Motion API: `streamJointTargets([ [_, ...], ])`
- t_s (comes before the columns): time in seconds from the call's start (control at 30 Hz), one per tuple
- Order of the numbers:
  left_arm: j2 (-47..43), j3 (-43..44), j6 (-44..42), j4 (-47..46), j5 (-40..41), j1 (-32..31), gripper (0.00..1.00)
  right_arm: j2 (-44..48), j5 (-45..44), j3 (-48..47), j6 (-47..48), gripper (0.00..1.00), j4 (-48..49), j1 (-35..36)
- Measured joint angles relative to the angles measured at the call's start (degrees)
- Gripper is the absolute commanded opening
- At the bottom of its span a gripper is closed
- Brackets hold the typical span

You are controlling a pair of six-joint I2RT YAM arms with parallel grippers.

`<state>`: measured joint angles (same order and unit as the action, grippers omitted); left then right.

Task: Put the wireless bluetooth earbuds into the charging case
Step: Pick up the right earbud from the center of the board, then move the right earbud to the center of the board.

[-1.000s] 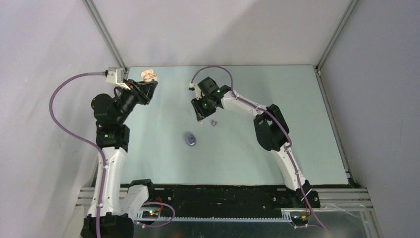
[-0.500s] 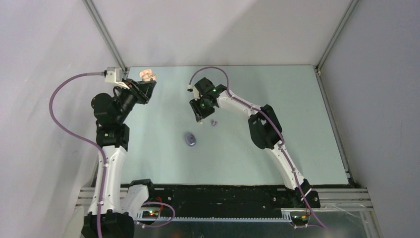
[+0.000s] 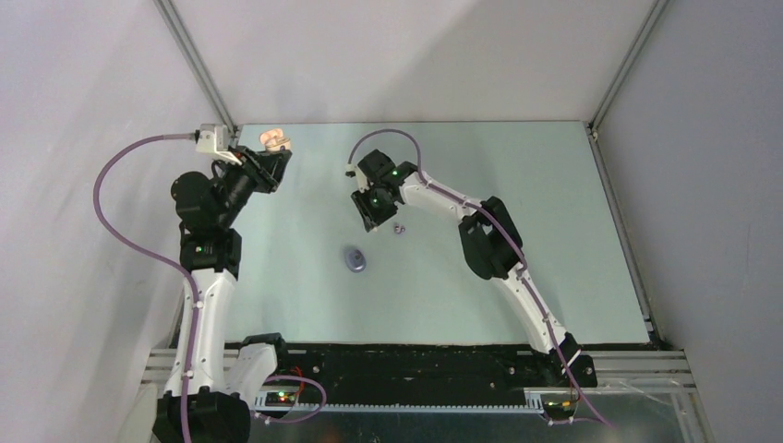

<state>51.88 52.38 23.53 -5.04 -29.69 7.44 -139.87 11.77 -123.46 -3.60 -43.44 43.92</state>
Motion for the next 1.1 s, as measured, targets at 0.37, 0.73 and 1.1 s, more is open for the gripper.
streamJointTargets([
  [0.37,-1.05,0.00,-0.02,0.07,0.02,0.04,0.00,-1.05,-1.97,0.00,0.98,0.29,-0.22,0.28],
  [0.73,-1.75,0.00,-0.24,0.04,-0.04,0.04,0.00,0.55,-0.17,2.43,9.03,0.01,0.70,-0.35],
  [1.1,-0.83,-0.15,-0.46,-1.44,-2.49,0.81,0.00,26.34,12.13,27.89,49.35,0.01,-14.25,-1.53],
])
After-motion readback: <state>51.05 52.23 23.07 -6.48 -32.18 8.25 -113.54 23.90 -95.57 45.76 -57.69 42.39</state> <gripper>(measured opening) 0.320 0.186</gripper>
